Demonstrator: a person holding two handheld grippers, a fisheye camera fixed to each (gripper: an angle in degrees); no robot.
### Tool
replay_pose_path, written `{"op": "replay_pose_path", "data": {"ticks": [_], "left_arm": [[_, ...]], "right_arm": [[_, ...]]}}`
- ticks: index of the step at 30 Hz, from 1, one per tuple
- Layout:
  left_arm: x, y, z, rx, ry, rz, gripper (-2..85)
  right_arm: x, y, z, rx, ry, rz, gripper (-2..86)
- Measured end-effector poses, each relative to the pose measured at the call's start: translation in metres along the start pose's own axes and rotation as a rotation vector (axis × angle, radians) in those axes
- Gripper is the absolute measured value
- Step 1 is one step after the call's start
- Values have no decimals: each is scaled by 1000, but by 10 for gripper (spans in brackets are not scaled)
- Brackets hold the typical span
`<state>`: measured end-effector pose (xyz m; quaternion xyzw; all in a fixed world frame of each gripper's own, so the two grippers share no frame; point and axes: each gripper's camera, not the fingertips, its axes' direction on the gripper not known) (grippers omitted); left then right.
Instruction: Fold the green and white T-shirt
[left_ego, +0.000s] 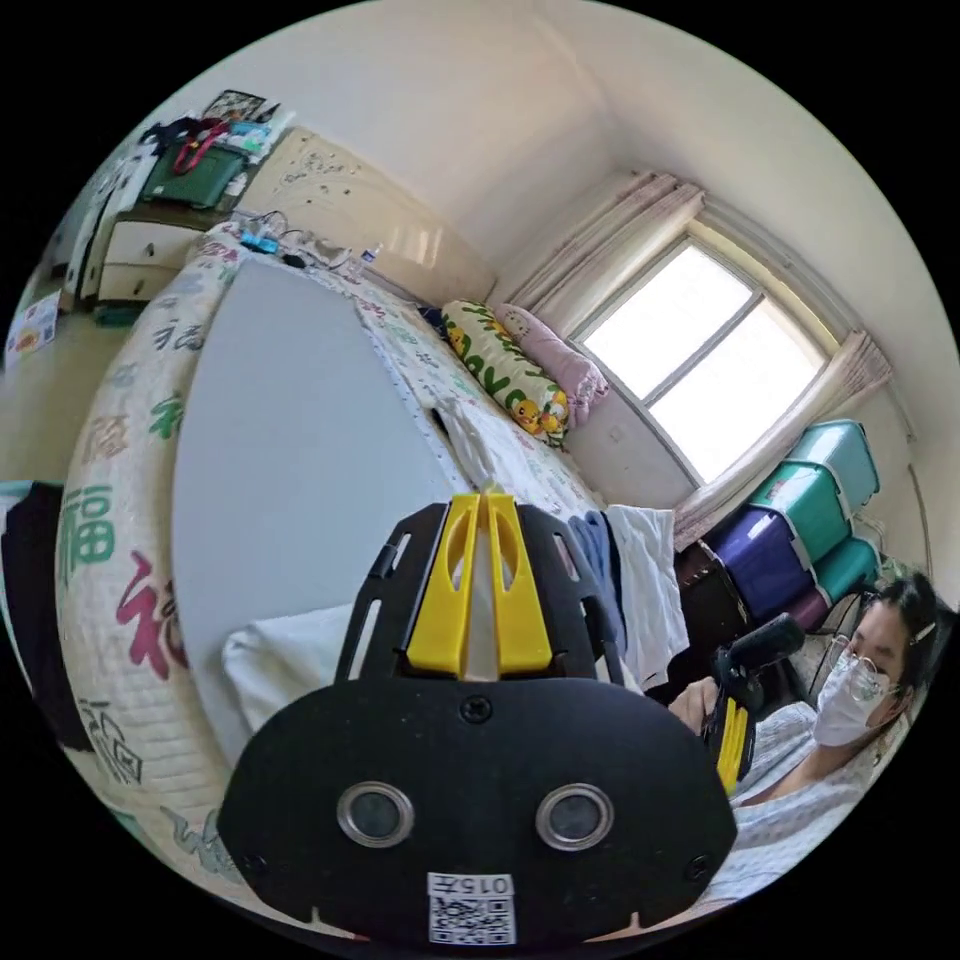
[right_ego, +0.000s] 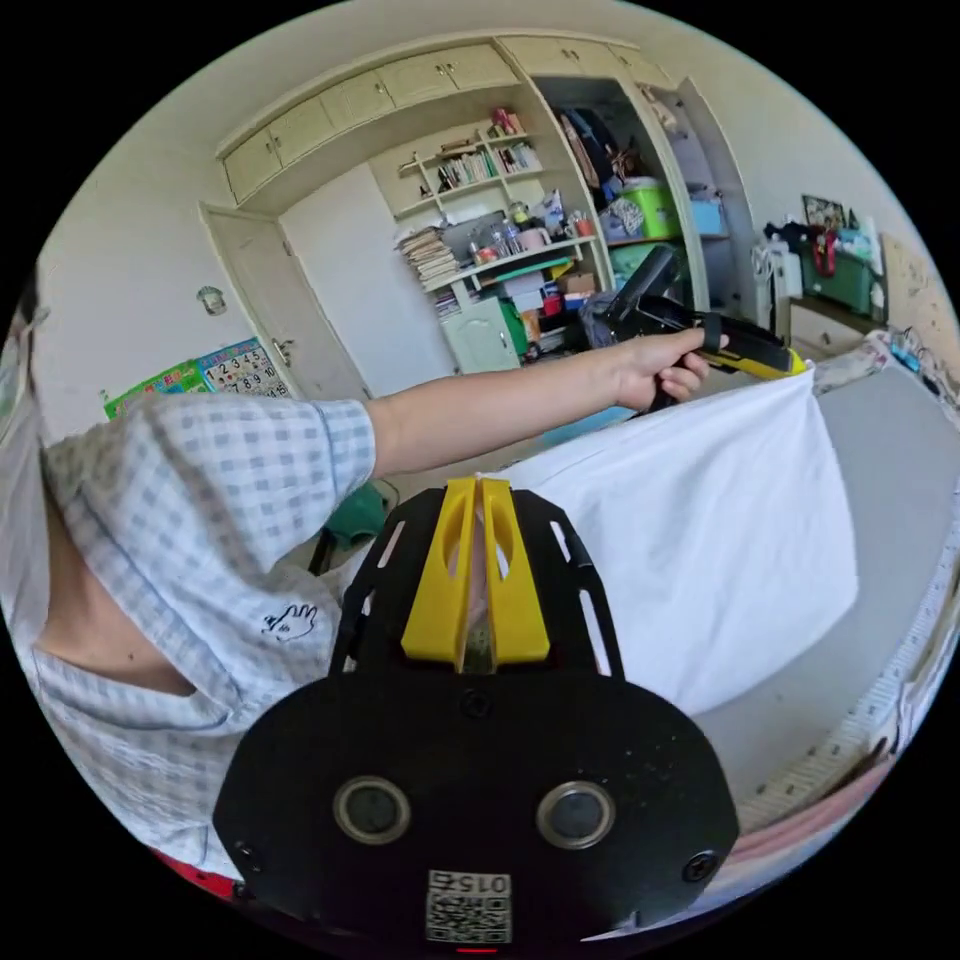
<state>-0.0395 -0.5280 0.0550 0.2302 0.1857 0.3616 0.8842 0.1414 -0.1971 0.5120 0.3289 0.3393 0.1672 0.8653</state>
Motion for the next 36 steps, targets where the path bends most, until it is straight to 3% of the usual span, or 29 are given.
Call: {"op": "replay_pose_path", "data": {"ticks": [6,10,14,17,20,25,29,31,36], "left_arm": [[-123,56,-31,-38,-213,-345,33],[-136,75,-70,113,-205,-358,67],[-108,77,-66,19,-210,-220,76],[-88,73,-29,-160,-198,-111,72],[-76,75,-4,-265,-363,-45,59],[-66,83,-12,-253,-438,-32,39],[-44,101,-46,-224,-434,-2,54],[-32,114,-65,-228,-434,-7,56],[20,183,-89,-325,-329,62,79]], "right_arm": [[48,-64,155,-266,5,104,-6],[55,-80,203,-387,9,75,-2],[54,-95,229,-431,25,62,1],[46,-111,229,-346,70,71,1],[41,-118,234,-326,74,92,2],[26,-131,226,-351,98,58,9],[-9,-143,188,-345,-178,-87,25],[-22,-142,162,-288,-204,-148,35],[-8,-123,69,-144,7,-65,32]]}}
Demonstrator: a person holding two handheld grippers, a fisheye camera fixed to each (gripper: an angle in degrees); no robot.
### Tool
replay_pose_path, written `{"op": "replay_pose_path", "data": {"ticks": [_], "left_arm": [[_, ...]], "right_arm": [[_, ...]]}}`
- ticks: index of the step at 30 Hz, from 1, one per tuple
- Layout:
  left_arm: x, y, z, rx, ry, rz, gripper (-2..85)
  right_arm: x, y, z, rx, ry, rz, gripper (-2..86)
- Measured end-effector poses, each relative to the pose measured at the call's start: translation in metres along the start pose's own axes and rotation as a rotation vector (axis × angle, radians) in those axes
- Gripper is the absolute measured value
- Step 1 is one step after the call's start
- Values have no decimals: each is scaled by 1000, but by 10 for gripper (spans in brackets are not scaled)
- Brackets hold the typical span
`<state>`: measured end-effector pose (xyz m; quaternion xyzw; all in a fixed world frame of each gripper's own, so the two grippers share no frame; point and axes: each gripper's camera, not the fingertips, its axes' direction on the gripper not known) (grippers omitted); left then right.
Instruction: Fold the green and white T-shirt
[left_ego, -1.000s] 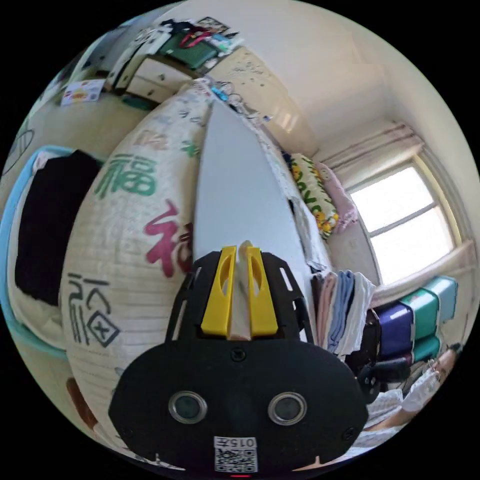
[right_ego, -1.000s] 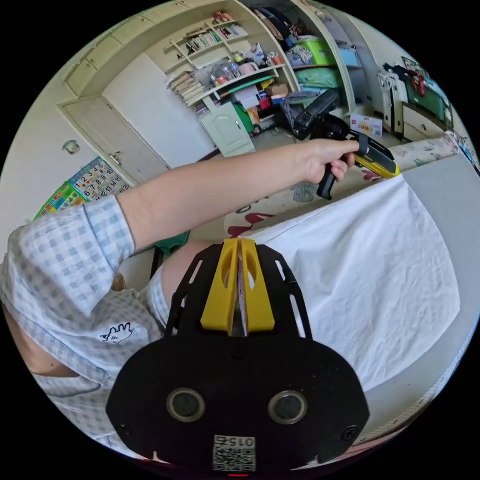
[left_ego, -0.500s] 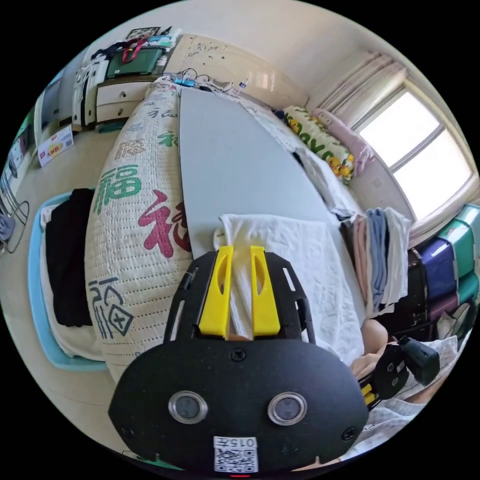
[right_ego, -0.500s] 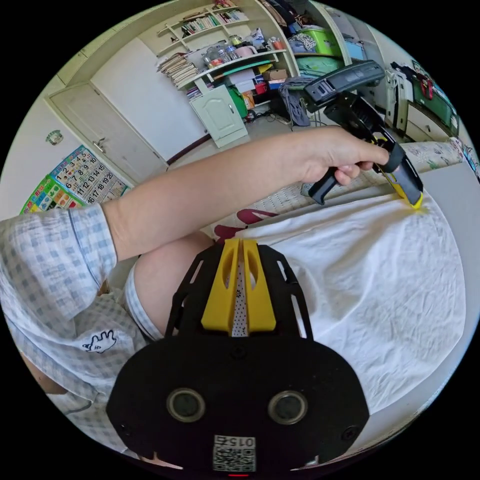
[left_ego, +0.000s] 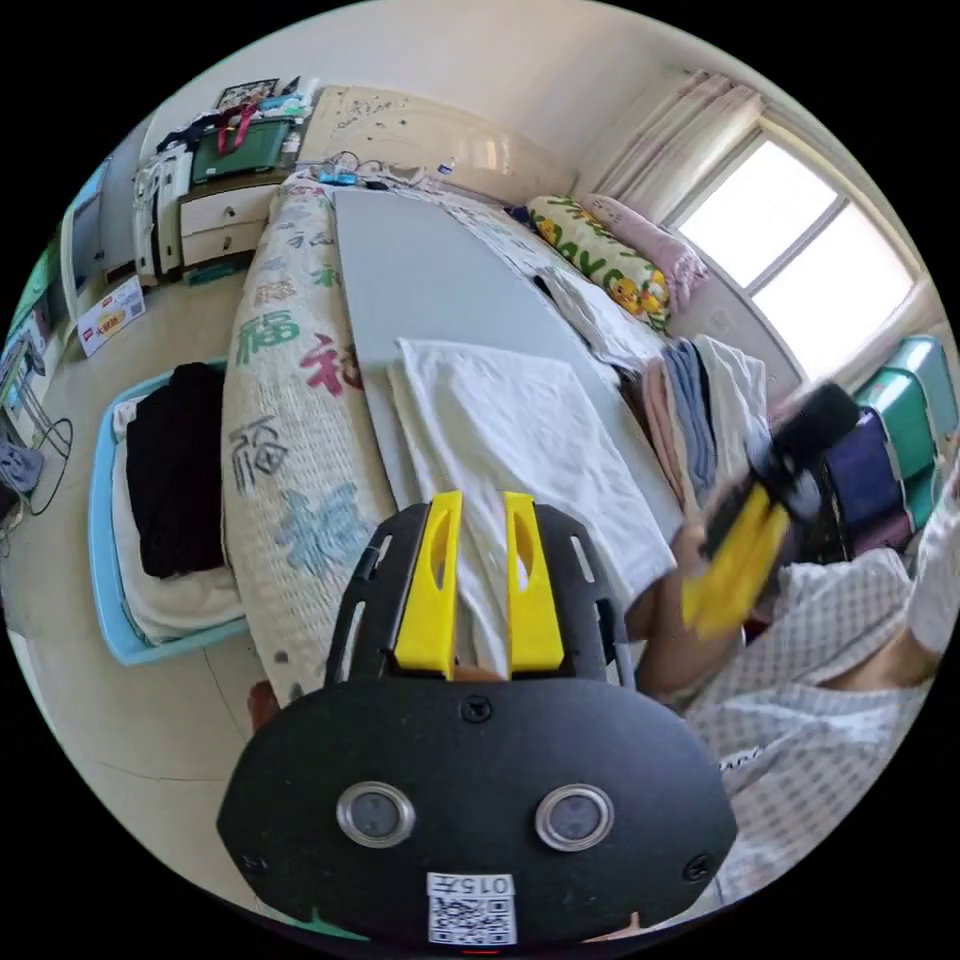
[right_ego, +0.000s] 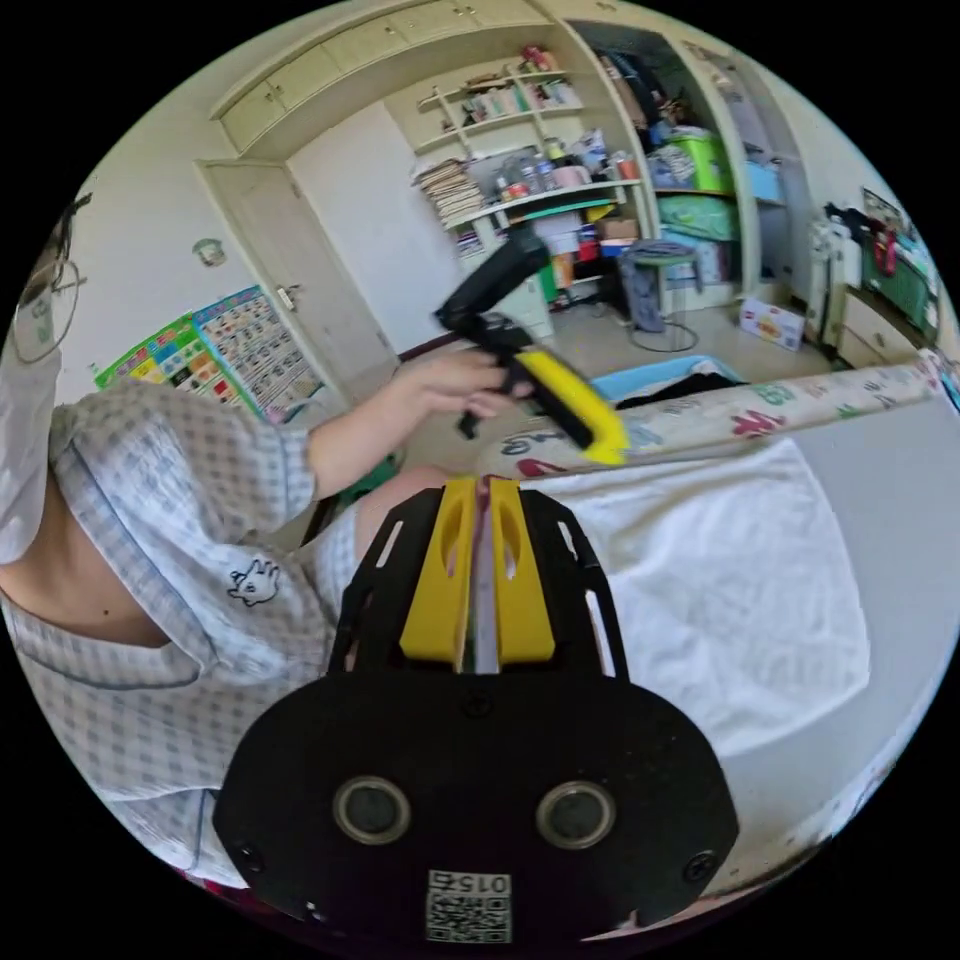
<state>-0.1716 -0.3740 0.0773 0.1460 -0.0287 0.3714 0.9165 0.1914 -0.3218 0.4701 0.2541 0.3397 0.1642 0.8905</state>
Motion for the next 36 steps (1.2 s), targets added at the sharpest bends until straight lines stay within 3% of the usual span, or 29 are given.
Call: {"op": "replay_pose_path", "data": {"ticks": [3,5,8,12,15,19,24,29,36], "left_arm": [[42,36,6,-109,43,160,101],[71,55,11,-170,-98,263,105],[84,71,20,-196,-153,310,102],[80,85,29,-156,-190,269,91],[73,104,29,-99,-252,216,37],[56,137,14,29,-242,101,1],[34,175,1,163,-184,-14,-5],[27,203,9,172,-161,-15,-7],[32,221,23,131,-186,76,-8]], "right_arm": [[8,33,-54,47,170,111,38],[3,59,-89,78,217,167,48],[-15,88,-114,104,245,195,53],[-47,111,-113,31,262,228,67],[-88,126,-103,-29,308,249,95],[-144,157,-84,-56,495,315,122],[-175,173,-63,-201,699,366,65],[-210,194,-83,-143,737,428,-1],[-249,221,-106,-135,808,498,-10]]}}
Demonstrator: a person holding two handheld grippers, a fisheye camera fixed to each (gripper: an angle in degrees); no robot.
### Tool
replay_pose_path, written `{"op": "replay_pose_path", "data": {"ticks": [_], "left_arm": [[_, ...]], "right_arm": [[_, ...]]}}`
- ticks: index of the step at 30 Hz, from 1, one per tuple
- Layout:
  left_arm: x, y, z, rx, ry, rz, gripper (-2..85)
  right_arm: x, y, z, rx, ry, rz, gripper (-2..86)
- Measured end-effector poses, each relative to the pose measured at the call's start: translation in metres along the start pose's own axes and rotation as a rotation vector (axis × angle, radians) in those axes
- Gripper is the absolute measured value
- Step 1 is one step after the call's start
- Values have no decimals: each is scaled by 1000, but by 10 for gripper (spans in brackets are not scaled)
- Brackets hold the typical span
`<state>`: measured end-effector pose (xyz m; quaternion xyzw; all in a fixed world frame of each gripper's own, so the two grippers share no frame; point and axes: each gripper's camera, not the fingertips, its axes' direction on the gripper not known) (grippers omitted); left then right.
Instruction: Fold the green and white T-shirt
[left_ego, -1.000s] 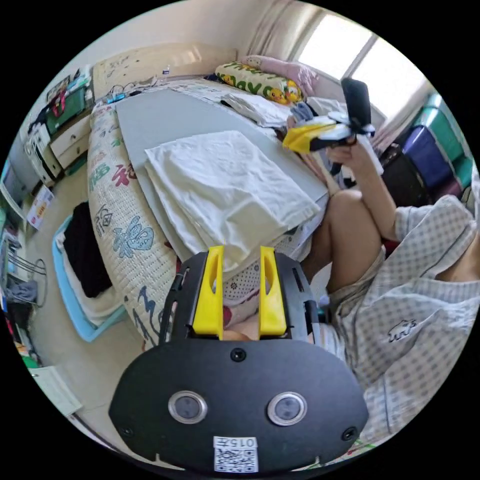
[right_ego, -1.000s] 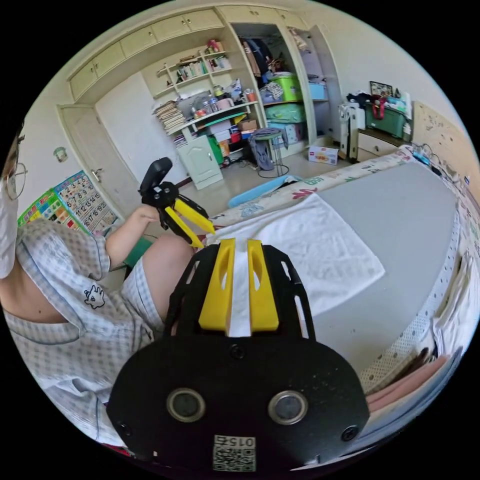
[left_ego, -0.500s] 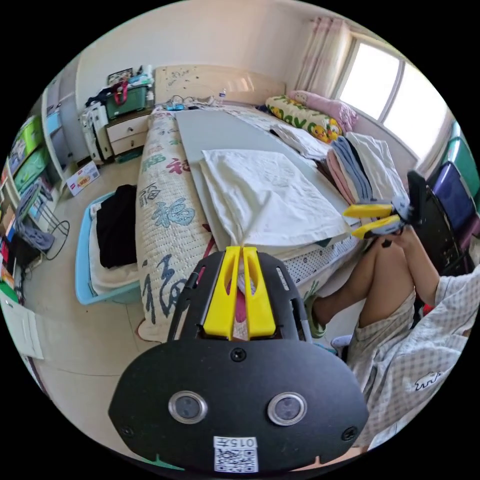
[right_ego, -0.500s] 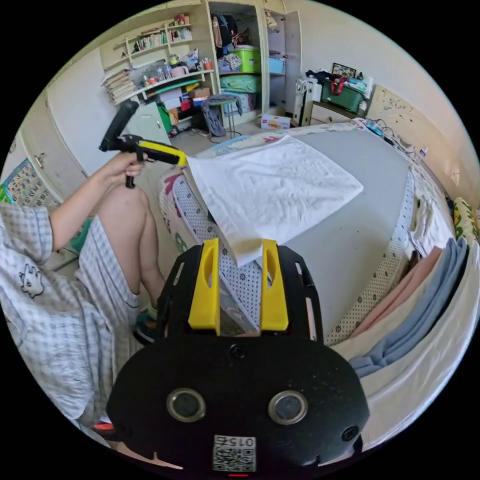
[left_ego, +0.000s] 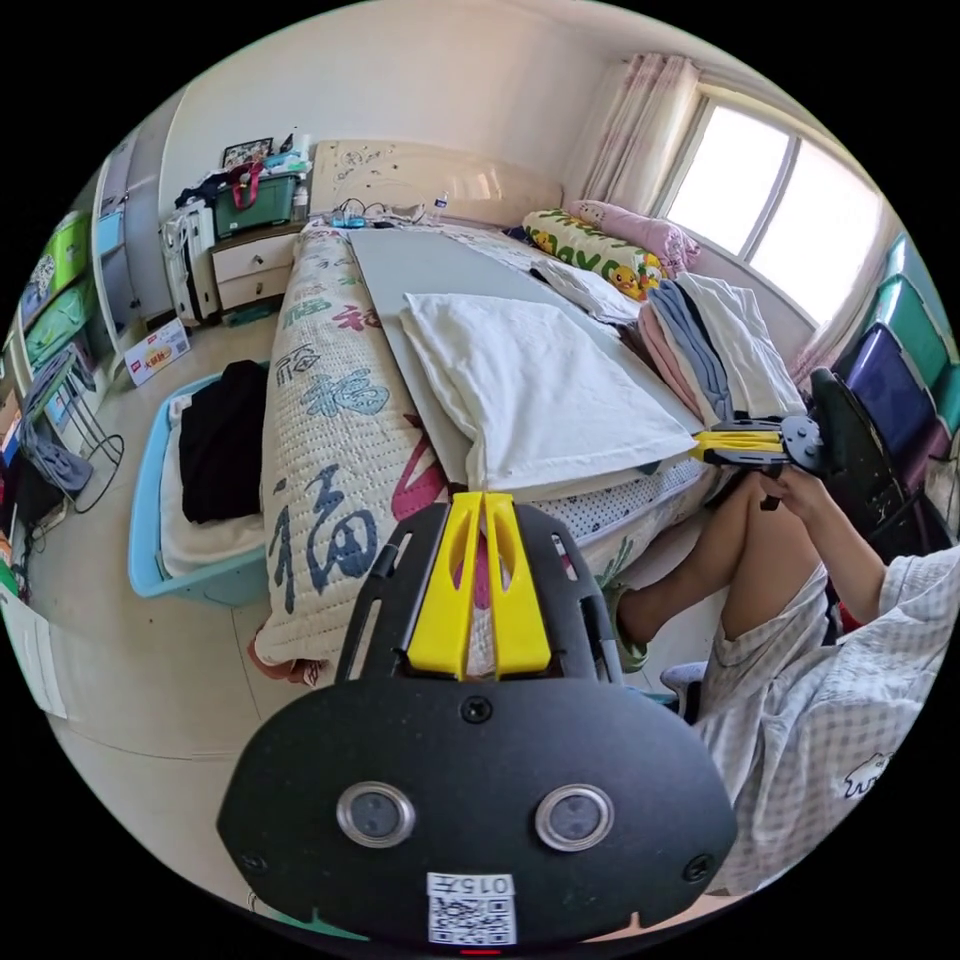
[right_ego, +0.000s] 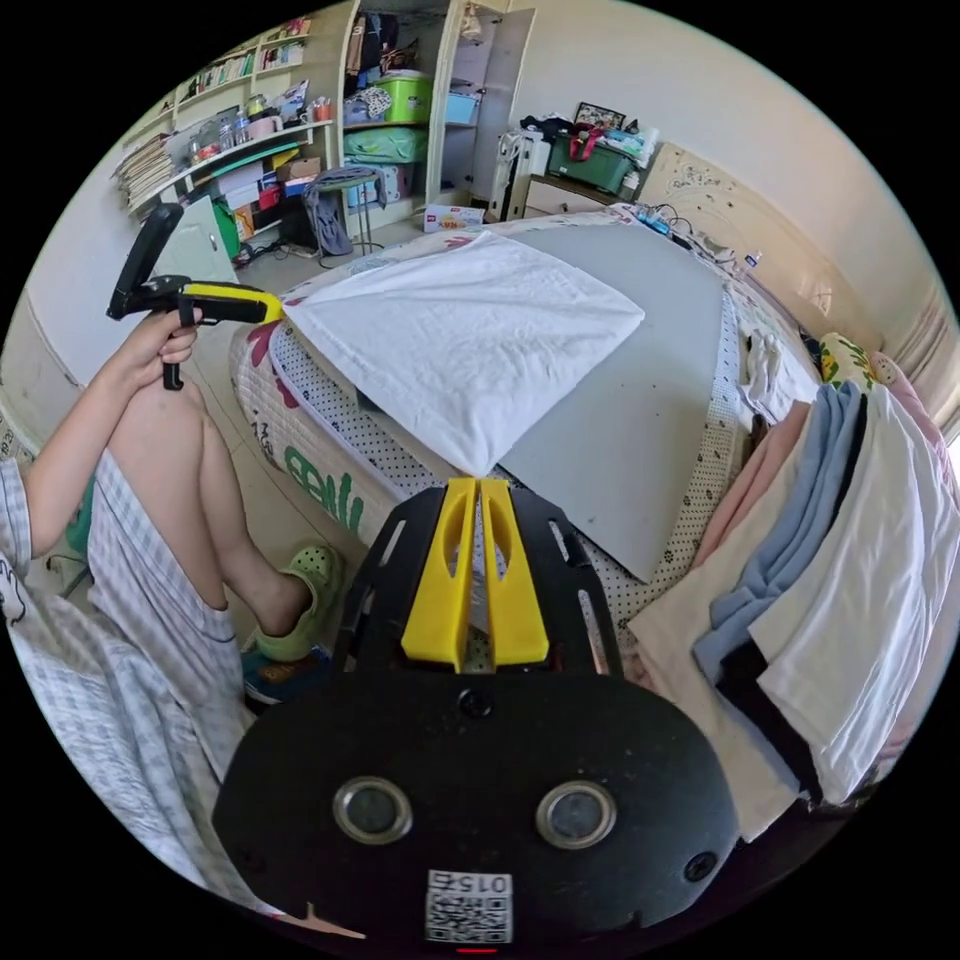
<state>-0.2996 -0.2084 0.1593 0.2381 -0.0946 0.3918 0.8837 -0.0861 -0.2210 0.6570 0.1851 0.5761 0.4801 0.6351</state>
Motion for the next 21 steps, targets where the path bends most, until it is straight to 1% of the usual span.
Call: {"op": "replay_pose_path", "data": {"ticks": [4,9,14,18,21], "left_arm": [[2,11,2,-9,24,19,-8],[0,20,5,-3,38,14,-7],[9,22,11,-1,7,52,-7],[9,20,17,-14,15,28,-7],[11,21,20,-17,12,16,-7]], "right_arm": [[14,26,-8,10,-38,100,-9],[17,45,-15,12,-1,165,-8],[31,64,-17,41,4,289,-6],[45,72,-21,28,-25,284,-3],[54,73,-23,0,-25,235,-3]]}}
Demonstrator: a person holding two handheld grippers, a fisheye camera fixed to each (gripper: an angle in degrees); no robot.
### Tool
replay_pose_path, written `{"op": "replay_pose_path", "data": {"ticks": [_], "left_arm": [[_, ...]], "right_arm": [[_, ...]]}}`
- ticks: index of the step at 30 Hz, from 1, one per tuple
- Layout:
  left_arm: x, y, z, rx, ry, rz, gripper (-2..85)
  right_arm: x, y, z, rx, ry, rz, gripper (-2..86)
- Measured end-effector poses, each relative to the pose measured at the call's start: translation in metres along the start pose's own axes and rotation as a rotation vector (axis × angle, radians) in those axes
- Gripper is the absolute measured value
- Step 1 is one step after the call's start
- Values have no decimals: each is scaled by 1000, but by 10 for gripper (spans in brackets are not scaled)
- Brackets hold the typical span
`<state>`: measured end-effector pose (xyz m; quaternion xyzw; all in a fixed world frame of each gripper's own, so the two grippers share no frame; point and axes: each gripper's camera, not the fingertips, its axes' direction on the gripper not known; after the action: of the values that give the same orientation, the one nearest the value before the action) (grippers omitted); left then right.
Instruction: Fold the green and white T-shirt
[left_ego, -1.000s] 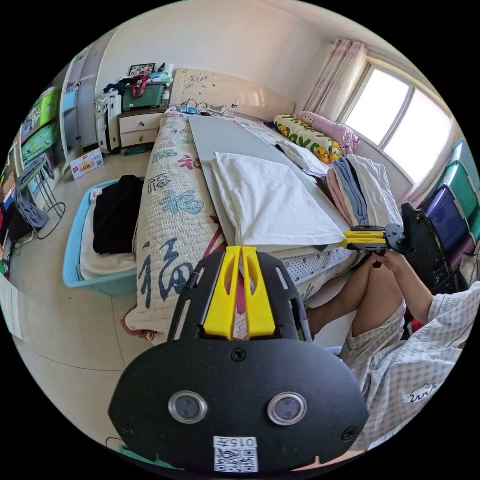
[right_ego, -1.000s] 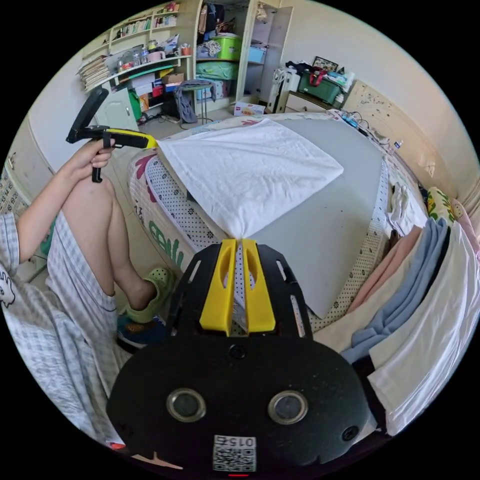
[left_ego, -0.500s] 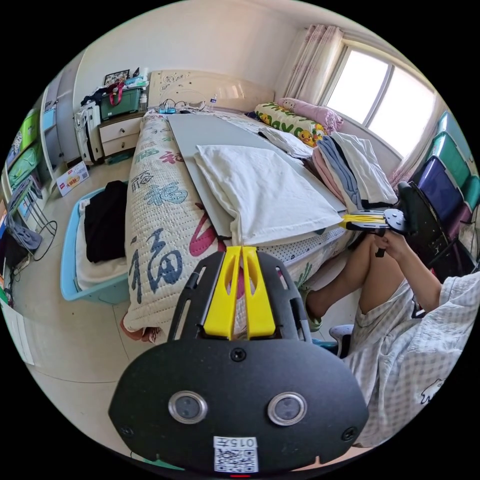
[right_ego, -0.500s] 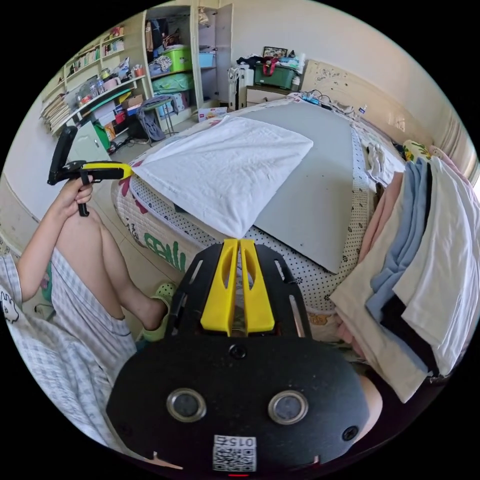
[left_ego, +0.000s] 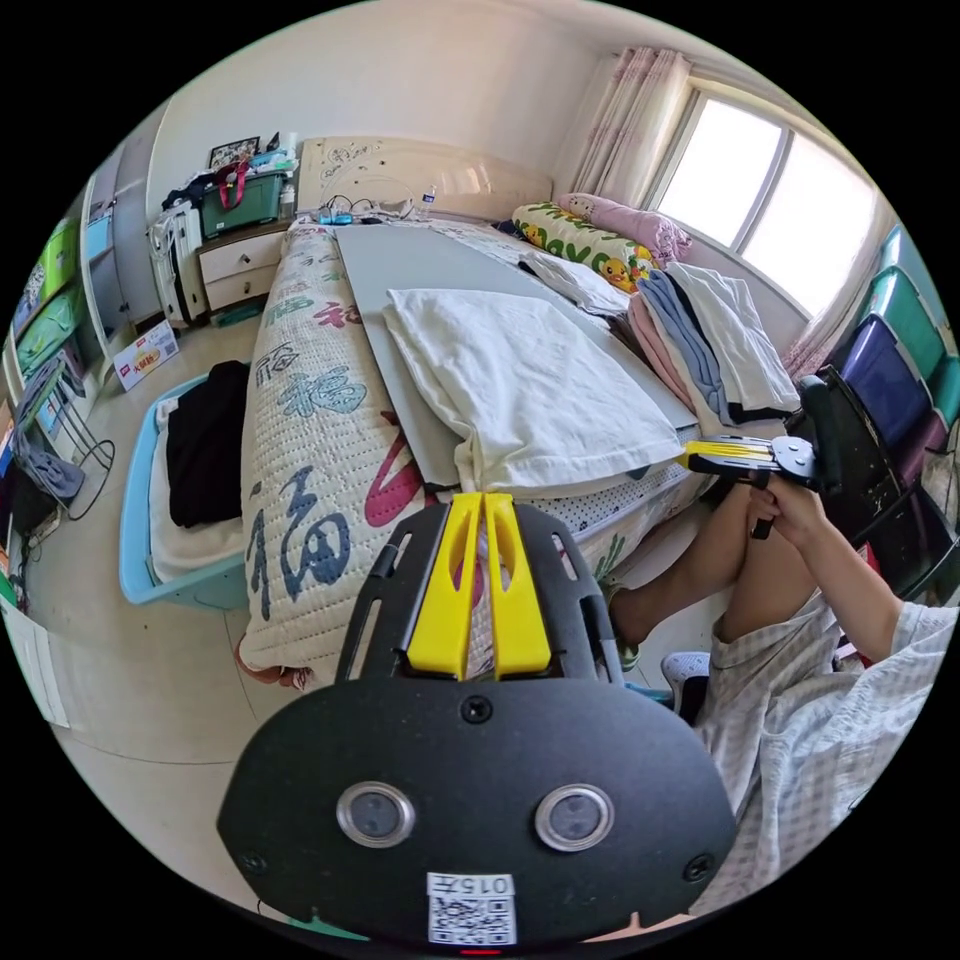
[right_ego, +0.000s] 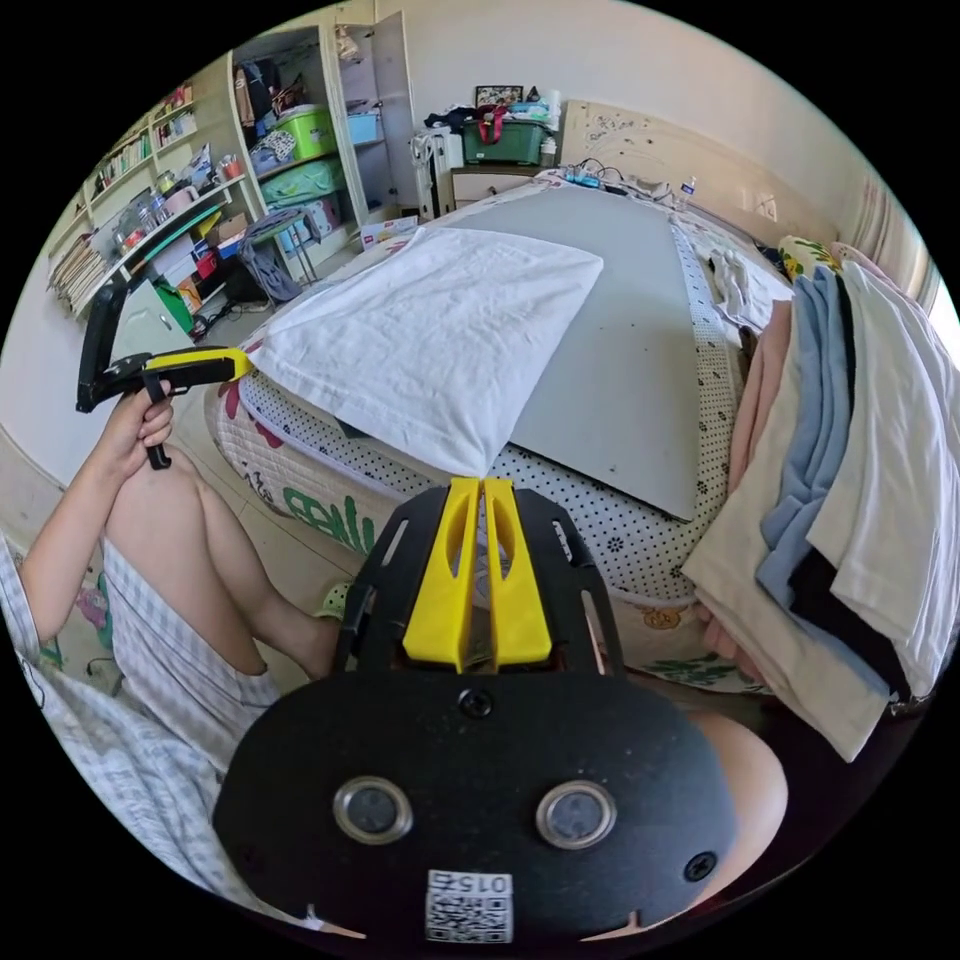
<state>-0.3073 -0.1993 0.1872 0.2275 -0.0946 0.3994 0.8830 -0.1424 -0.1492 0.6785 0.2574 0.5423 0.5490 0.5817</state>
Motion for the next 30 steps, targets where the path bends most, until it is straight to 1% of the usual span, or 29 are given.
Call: {"op": "replay_pose_path", "data": {"ticks": [4,6,8,10,14,16,18,19,22,24,25,27,29,30], "left_arm": [[6,6,0,6,-36,14,-7],[10,9,0,6,-53,13,-7],[15,11,-1,-15,-64,11,-7],[19,13,-2,-35,-77,4,-7],[31,20,-4,-103,-149,9,-7],[34,23,-4,-137,-190,8,-8],[35,28,-8,-149,-198,10,-8],[35,31,-14,-137,-200,1,-8],[28,43,-35,-44,-174,-34,-8],[21,50,-48,30,-142,-63,-8],[16,55,-55,77,-116,-91,-8],[8,63,-63,149,-78,-128,-8],[-1,71,-65,218,-33,-174,-8],[-3,73,-65,230,-28,-178,-8]], "right_arm": [[9,2,0,-12,20,-33,-2],[12,10,0,17,27,-31,-2],[19,23,-3,91,4,32,-2],[18,27,-4,115,9,43,-2],[8,26,5,87,122,-41,-1],[13,28,6,95,123,-53,1],[25,30,5,85,73,-42,4],[34,29,2,88,25,-39,9],[61,30,-14,122,-38,-7,26],[78,25,-29,95,-90,-6,37],[91,16,-42,27,-95,-4,44],[108,-1,-75,-29,-69,-3,51],[126,-34,-148,1,-19,-9,53],[128,-45,-171,22,-10,-10,52]]}}
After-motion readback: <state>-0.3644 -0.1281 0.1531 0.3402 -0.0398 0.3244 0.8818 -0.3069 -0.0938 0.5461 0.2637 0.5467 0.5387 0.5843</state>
